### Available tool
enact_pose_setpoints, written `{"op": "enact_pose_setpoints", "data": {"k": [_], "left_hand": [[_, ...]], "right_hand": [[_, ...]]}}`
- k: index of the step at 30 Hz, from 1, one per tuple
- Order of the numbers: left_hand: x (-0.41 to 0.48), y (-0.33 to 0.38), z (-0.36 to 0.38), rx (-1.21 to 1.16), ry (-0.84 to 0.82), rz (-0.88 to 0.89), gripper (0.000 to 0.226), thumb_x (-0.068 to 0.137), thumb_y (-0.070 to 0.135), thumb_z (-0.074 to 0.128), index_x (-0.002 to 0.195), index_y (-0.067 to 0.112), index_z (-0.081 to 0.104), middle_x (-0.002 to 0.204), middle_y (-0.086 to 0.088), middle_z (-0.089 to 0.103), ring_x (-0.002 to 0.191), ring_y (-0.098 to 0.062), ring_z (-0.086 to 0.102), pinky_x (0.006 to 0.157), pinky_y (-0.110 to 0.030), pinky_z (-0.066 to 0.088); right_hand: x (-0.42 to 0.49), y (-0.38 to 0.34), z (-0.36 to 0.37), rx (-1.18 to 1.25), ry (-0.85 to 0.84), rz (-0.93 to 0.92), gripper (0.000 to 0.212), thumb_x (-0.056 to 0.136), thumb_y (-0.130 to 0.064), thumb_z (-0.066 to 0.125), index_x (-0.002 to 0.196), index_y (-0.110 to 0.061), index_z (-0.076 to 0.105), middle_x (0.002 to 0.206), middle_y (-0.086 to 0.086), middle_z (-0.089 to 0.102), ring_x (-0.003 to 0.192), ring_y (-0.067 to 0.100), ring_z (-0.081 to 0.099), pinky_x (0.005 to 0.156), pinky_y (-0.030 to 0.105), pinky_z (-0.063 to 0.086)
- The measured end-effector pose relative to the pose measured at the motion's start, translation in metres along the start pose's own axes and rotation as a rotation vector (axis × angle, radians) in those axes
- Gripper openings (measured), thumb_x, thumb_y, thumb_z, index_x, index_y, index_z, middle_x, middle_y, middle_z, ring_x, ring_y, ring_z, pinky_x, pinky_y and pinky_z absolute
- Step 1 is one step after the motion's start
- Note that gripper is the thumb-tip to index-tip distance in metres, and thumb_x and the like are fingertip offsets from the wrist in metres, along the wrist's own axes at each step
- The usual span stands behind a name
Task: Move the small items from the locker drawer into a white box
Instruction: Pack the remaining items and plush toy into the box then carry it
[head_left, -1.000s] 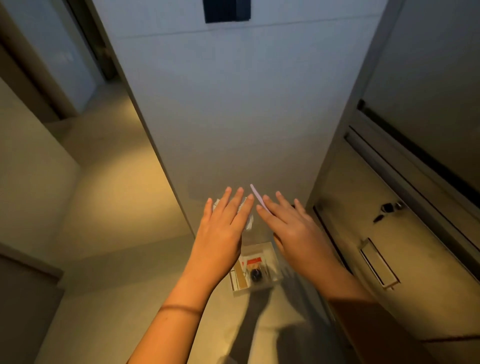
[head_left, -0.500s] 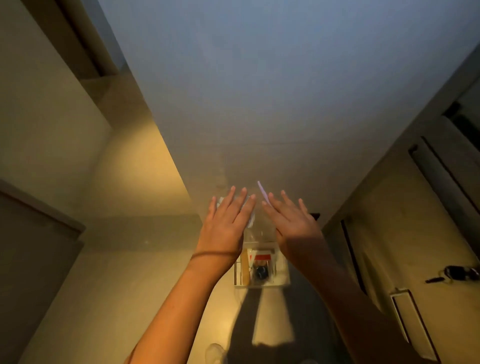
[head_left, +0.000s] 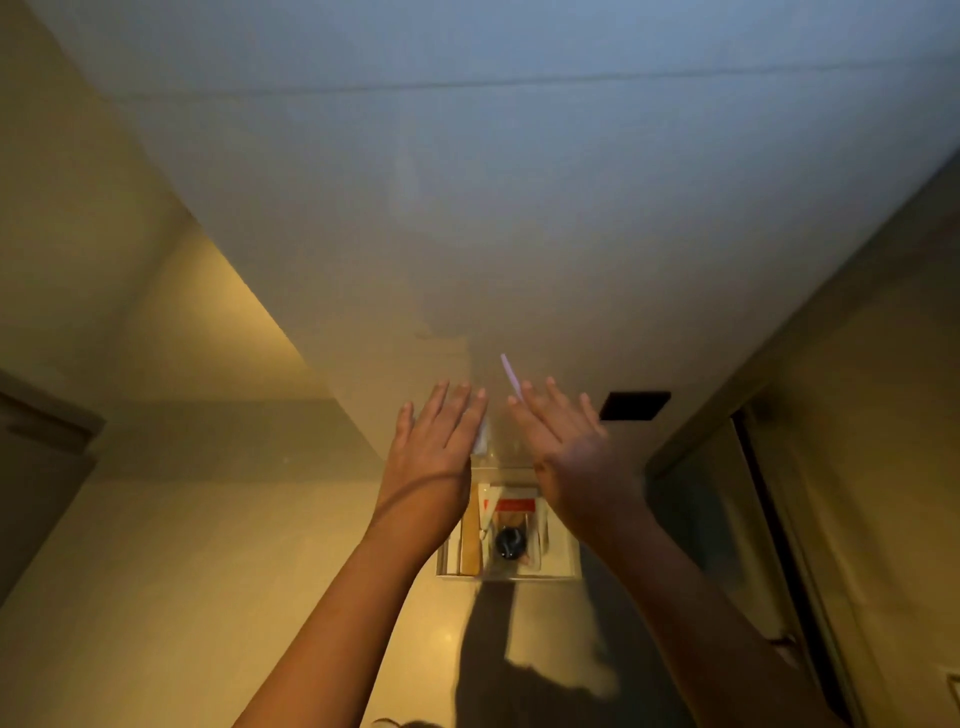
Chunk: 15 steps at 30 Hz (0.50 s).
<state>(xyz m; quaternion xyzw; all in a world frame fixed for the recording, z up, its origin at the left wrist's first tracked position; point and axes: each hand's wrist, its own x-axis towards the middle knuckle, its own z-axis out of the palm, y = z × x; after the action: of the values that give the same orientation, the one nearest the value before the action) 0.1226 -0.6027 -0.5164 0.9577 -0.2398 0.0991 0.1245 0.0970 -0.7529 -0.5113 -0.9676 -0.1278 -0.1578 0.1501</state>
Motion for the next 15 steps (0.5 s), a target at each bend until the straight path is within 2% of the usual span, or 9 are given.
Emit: {"op": "enact_pose_setpoints", "data": {"k": [6,9,10,13,15], "left_hand": [[-0.011,-0.030,0.130,-0.039,-0.004,0.045,0.066,0.062,-0.013,0.073,0.124,0.000,0.054,0.127,-0.021,0.054,0.120,-0.043,0.046,0.096,-0.056,0.021],[-0.023,-0.049,0.192,-0.063,-0.042,0.046,0.061,0.080,-0.007,0.060,0.136,0.008,0.040,0.142,-0.015,0.040,0.135,-0.033,0.028,0.106,-0.046,0.008],[-0.028,-0.055,0.211,-0.055,-0.042,0.066,0.062,0.080,-0.007,0.058,0.137,0.008,0.039,0.142,-0.015,0.040,0.135,-0.033,0.027,0.106,-0.046,0.008],[-0.038,-0.070,0.260,0.007,-0.042,0.140,0.068,0.066,-0.015,0.068,0.129,0.001,0.050,0.131,-0.021,0.051,0.125,-0.040,0.042,0.099,-0.055,0.021],[-0.044,-0.078,0.287,0.040,-0.011,0.154,0.071,0.058,-0.017,0.072,0.125,-0.002,0.053,0.127,-0.023,0.054,0.120,-0.043,0.047,0.096,-0.057,0.025]], "right_hand": [[-0.037,0.041,0.115,-0.006,-0.034,-0.036,0.060,0.059,0.006,0.079,0.116,0.001,0.059,0.119,0.024,0.059,0.111,0.041,0.055,0.089,0.057,0.037],[-0.059,0.059,0.174,-0.013,-0.056,-0.078,0.063,0.058,0.004,0.081,0.117,0.003,0.058,0.121,0.026,0.057,0.112,0.043,0.053,0.090,0.060,0.035],[-0.065,0.066,0.194,-0.026,-0.076,-0.099,0.064,0.059,0.003,0.081,0.118,0.004,0.057,0.122,0.027,0.055,0.114,0.044,0.051,0.090,0.061,0.035],[-0.078,0.081,0.248,-0.084,-0.155,-0.142,0.073,0.055,0.002,0.084,0.122,0.004,0.054,0.127,0.027,0.051,0.119,0.045,0.045,0.090,0.066,0.036],[-0.084,0.090,0.278,-0.115,-0.155,-0.150,0.077,0.047,0.000,0.088,0.118,0.003,0.058,0.124,0.026,0.055,0.115,0.045,0.050,0.088,0.063,0.037]]}}
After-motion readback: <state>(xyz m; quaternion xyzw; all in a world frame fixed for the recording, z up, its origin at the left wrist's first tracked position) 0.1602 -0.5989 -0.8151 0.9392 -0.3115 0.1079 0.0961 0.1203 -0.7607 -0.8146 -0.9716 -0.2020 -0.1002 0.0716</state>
